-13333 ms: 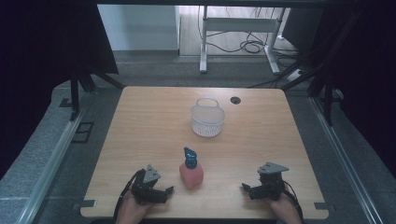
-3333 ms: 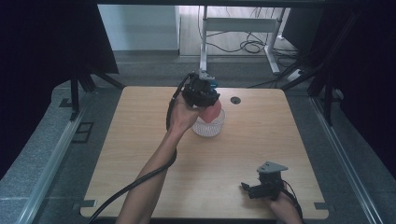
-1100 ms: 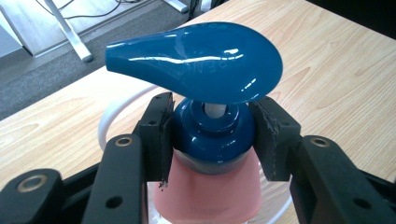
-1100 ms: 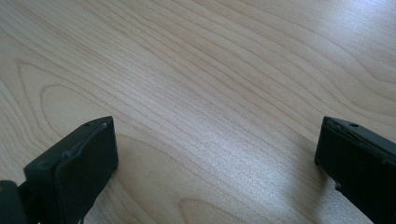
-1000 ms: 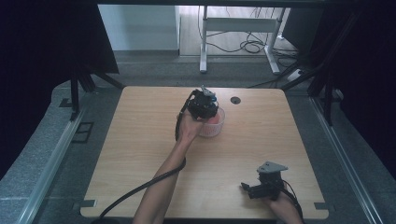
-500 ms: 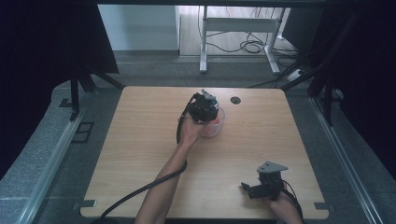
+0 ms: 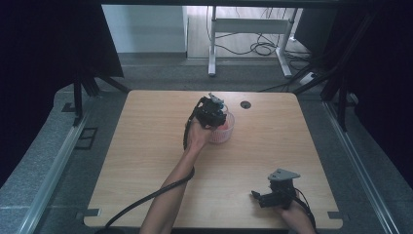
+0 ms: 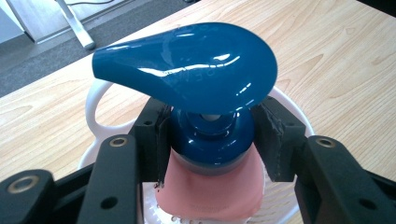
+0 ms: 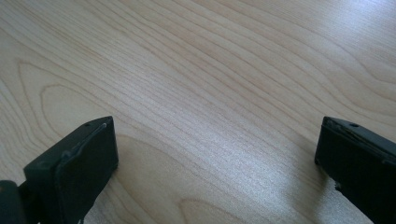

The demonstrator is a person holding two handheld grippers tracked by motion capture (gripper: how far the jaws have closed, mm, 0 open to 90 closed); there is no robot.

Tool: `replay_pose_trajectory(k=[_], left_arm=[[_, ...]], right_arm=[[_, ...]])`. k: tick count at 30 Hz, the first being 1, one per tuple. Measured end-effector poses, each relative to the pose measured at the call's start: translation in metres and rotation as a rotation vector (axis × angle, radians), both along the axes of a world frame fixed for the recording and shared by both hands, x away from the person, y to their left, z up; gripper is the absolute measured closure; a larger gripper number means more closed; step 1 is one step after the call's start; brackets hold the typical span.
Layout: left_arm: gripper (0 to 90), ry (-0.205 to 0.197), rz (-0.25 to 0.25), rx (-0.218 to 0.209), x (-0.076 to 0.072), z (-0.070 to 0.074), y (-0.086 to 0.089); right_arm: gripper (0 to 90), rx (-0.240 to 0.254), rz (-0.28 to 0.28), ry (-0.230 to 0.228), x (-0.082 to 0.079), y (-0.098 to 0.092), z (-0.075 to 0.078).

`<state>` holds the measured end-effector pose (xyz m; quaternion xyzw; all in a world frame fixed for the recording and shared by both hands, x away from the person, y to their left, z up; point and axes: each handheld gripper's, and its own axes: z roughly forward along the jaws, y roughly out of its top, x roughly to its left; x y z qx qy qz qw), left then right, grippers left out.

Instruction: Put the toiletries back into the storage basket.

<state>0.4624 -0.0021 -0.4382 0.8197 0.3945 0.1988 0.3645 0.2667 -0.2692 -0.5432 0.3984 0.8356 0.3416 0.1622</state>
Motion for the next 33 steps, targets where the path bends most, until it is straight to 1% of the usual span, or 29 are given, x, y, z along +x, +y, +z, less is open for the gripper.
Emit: replay_pose_trajectory(k=[3, 9, 11, 17, 20, 23, 26, 29, 33], left_arm=[[47.7, -0.006, 0.002, -0.002, -0.001, 0.001, 0.001], [38.9, -0.021, 0.005, -0.015, -0.003, 0.004, 0.003], [34.6, -0.026, 0.009, -0.018, -0.004, 0.006, 0.004], [21.5, -0.020, 0.010, -0.037, -0.006, 0.009, 0.007], [17.5, -0.021, 0.001, -0.028, -0.008, 0.011, 0.007], [13.3, -0.029, -0.009, -0.004, -0.010, 0.012, 0.006], [12.6, -0.034, -0.018, 0.004, -0.013, 0.014, 0.007], [11.5, -0.030, -0.025, -0.003, -0.015, 0.016, 0.009], [10.9, -0.038, -0.031, -0.002, -0.019, 0.019, 0.011]], right_arm=[[0.0, 0.000, 0.000, -0.001, 0.000, 0.000, 0.000], [0.0, 0.001, 0.000, 0.000, 0.000, 0.000, 0.000], [0.0, 0.001, 0.000, 0.000, 0.000, 0.000, 0.000], [0.0, -0.001, 0.002, 0.000, 0.000, 0.000, 0.000], [0.0, -0.001, 0.001, 0.000, 0.000, 0.000, 0.000], [0.0, -0.001, 0.002, 0.000, 0.000, 0.000, 0.000], [0.0, 0.000, 0.000, 0.000, 0.000, 0.000, 0.000], [0.0, -0.001, 0.001, 0.000, 0.000, 0.000, 0.000], [0.0, 0.000, 0.001, 0.000, 0.000, 0.000, 0.000]])
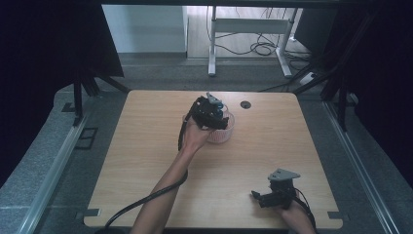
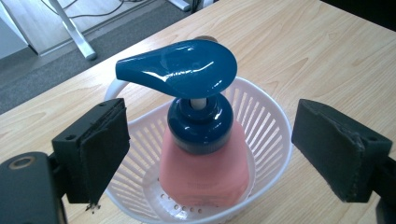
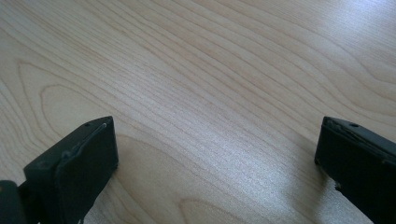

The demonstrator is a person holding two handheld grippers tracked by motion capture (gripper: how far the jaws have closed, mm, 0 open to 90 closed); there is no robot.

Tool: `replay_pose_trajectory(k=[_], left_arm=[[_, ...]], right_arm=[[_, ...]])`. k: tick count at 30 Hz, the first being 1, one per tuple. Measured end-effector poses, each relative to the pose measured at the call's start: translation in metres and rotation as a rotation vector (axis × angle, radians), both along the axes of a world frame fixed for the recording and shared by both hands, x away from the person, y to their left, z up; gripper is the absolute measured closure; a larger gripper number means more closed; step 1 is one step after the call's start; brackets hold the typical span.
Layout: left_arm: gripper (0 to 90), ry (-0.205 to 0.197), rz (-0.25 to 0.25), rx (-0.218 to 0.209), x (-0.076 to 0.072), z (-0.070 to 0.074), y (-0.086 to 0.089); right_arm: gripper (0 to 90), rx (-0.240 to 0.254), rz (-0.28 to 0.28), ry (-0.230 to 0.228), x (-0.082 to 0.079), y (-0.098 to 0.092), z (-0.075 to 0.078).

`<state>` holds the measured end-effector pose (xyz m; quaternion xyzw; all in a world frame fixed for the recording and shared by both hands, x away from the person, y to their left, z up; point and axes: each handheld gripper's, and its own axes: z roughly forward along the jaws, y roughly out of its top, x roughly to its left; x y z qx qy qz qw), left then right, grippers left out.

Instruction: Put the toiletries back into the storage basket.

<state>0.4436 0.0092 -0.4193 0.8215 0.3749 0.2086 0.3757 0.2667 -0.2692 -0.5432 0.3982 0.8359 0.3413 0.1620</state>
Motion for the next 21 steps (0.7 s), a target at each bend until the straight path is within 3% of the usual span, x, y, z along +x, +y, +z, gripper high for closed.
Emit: replay_pose_trajectory(k=[12, 21], left_arm=[[10.6, -0.040, -0.031, 0.033, -0.014, 0.014, 0.005], [10.7, -0.050, -0.052, 0.024, -0.025, 0.021, 0.007]], right_arm=[[0.0, 0.002, -0.002, 0.000, 0.000, 0.000, 0.000], [0.0, 0.000, 0.000, 0.000, 0.000, 0.000, 0.000]])
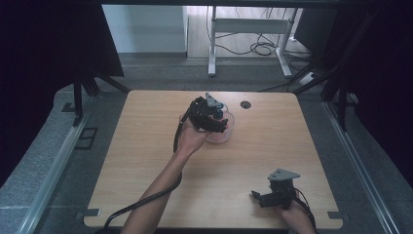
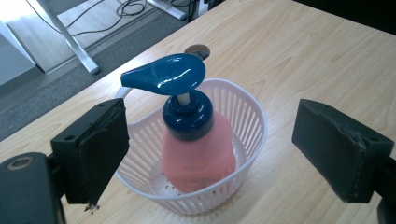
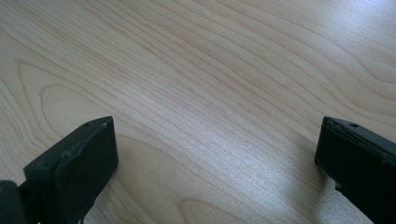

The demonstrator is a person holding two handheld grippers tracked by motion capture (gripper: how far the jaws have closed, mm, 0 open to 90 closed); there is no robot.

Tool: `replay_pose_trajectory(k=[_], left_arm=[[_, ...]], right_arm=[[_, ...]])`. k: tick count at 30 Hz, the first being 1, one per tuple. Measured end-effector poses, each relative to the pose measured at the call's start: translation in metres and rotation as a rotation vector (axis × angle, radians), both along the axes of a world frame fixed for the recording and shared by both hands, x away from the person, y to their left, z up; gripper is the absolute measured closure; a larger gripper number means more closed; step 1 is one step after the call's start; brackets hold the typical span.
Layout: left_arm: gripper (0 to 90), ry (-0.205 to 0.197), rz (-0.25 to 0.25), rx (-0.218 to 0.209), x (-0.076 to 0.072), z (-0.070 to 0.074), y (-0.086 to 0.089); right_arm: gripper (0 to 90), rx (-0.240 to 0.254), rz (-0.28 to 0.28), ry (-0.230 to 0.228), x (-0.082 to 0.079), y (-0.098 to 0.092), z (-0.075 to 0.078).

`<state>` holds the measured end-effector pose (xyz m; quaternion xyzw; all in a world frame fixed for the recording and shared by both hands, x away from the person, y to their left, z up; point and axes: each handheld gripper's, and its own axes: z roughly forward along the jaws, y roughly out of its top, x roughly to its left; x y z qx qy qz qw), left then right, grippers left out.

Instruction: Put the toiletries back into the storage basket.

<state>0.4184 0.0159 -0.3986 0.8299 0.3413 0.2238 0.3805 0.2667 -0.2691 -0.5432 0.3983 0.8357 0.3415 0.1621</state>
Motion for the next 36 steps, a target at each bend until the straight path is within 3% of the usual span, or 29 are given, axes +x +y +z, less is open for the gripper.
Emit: replay_pose_trajectory(k=[17, 36], left_arm=[[10.7, 0.001, -0.024, -0.045, -0.021, 0.009, 0.009], [10.9, 0.004, -0.047, -0.083, -0.048, 0.009, 0.029]], right_arm=[[0.0, -0.001, 0.001, 0.000, 0.000, 0.000, 0.000], [0.0, 0.000, -0.001, 0.001, 0.000, 0.000, 0.000]])
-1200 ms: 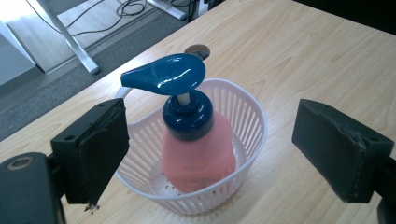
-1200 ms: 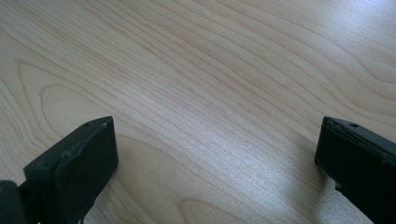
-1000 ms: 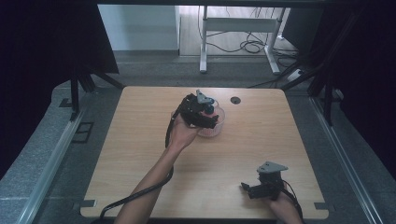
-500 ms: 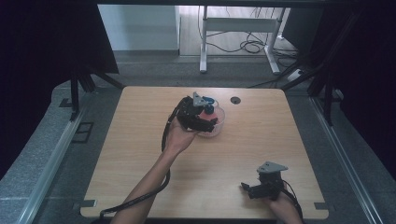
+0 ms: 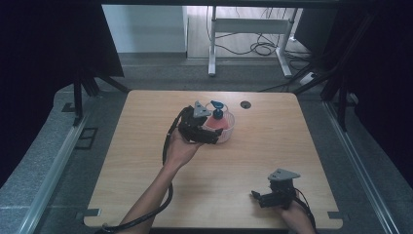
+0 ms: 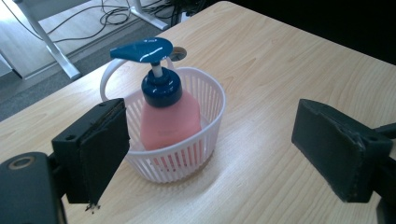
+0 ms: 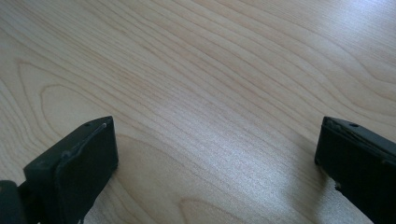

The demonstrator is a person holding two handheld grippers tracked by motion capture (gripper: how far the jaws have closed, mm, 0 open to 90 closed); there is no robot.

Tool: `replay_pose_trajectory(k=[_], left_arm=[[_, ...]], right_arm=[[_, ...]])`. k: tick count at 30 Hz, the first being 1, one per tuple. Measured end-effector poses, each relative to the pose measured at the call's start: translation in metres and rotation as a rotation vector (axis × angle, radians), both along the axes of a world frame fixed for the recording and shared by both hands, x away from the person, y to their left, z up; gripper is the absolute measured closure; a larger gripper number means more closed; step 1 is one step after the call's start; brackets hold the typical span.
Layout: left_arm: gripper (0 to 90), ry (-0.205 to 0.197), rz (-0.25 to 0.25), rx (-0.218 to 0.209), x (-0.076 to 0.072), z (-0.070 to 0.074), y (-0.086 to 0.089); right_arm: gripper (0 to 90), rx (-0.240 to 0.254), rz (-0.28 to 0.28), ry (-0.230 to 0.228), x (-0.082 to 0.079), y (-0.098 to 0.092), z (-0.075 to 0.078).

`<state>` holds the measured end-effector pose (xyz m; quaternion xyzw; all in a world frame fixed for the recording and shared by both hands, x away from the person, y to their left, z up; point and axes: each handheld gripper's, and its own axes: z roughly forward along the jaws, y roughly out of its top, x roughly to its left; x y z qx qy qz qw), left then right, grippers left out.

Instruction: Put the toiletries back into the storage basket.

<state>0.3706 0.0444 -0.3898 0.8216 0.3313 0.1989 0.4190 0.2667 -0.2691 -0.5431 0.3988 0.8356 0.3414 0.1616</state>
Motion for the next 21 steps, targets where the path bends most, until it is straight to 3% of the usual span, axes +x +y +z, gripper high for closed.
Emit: replay_pose_trajectory(k=[10, 21], left_arm=[[10.9, -0.011, -0.001, -0.020, -0.013, -0.003, 0.011], [10.9, -0.018, -0.012, 0.004, -0.025, -0.007, 0.019]], right_arm=[[0.0, 0.000, -0.002, -0.001, 0.000, 0.000, 0.000], [0.0, -0.001, -0.001, -0.001, 0.000, 0.000, 0.000]])
